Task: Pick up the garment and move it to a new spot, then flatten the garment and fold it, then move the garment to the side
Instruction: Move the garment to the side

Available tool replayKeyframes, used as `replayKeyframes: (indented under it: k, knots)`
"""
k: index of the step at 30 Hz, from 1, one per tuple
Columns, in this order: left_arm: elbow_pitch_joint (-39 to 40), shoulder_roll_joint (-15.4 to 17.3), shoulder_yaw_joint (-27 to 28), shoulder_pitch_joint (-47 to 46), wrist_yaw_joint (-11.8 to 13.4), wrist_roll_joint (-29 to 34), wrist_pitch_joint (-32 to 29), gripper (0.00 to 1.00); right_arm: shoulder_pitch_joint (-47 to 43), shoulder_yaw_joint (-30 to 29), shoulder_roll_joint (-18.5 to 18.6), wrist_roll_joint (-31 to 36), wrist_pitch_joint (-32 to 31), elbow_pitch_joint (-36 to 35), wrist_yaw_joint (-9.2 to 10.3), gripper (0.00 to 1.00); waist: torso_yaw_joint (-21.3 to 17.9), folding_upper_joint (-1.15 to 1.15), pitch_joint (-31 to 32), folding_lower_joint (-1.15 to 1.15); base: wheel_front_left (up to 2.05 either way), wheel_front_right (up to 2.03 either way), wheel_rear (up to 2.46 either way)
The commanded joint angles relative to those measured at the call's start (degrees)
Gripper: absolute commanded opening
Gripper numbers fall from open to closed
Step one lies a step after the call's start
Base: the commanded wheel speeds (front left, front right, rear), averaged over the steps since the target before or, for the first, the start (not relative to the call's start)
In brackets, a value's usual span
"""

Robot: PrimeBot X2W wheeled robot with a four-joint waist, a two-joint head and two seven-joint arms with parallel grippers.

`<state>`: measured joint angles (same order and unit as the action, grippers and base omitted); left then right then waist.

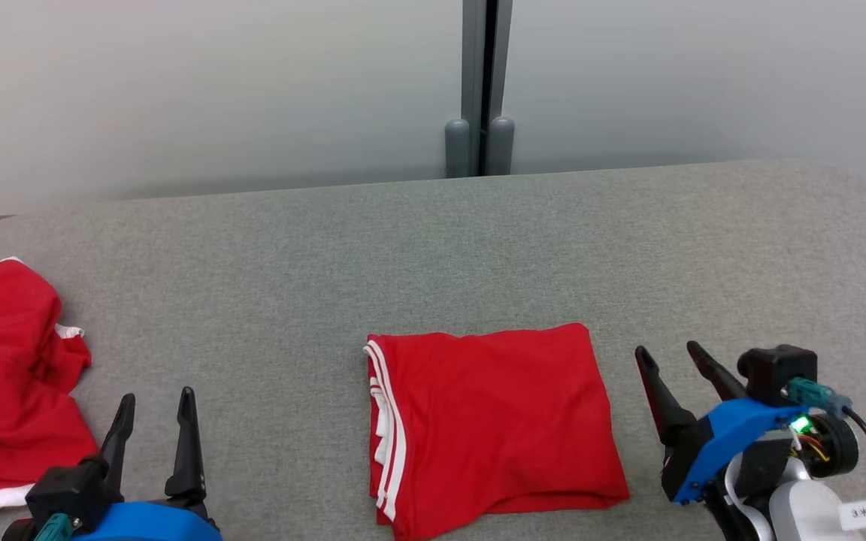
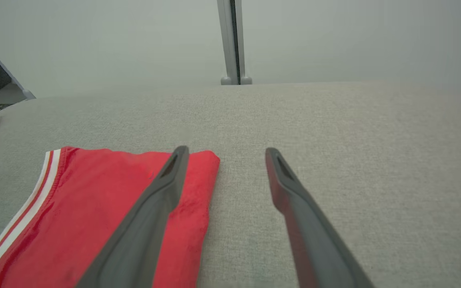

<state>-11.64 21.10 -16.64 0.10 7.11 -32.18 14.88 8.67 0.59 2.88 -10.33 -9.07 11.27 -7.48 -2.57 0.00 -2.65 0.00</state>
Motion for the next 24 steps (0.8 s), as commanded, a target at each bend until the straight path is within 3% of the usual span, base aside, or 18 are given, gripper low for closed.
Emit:
replayKeyframes:
  k: [1, 11, 19, 24]
  knots:
    - [0.1, 0.1, 0.0, -0.7, 0.2, 0.4, 0.1, 1.00, 1.0, 0.2, 0.0, -0.7, -1.3, 0.7, -0.03, 1.00, 0.5, 0.00, -0.2, 0.00, 0.00, 0.00, 0.00]
    - [0.3, 0.5, -0.8, -1.7, -0.2, 0.6, -0.1, 1.00, 8.9, 1.0, 0.1, -3.0, -21.4, 14.5, -0.03, 1.00, 3.5, 0.00, -1.2, 0.00, 0.00, 0.00, 0.00]
    - [0.5, 0.6, -0.9, -2.0, 0.0, 0.6, -0.1, 1.00, 12.8, 2.2, 0.0, -5.1, -23.4, 24.5, -0.03, 1.00, 4.5, 0.00, -1.9, 0.00, 0.00, 0.00, 0.00]
    - [0.6, 0.6, -1.1, -2.3, 0.0, 0.5, 0.0, 1.00, 14.7, 6.7, -0.4, -8.2, -24.7, 29.6, -0.10, 1.00, 4.5, 0.00, -2.3, 0.00, 0.00, 0.00, 0.00]
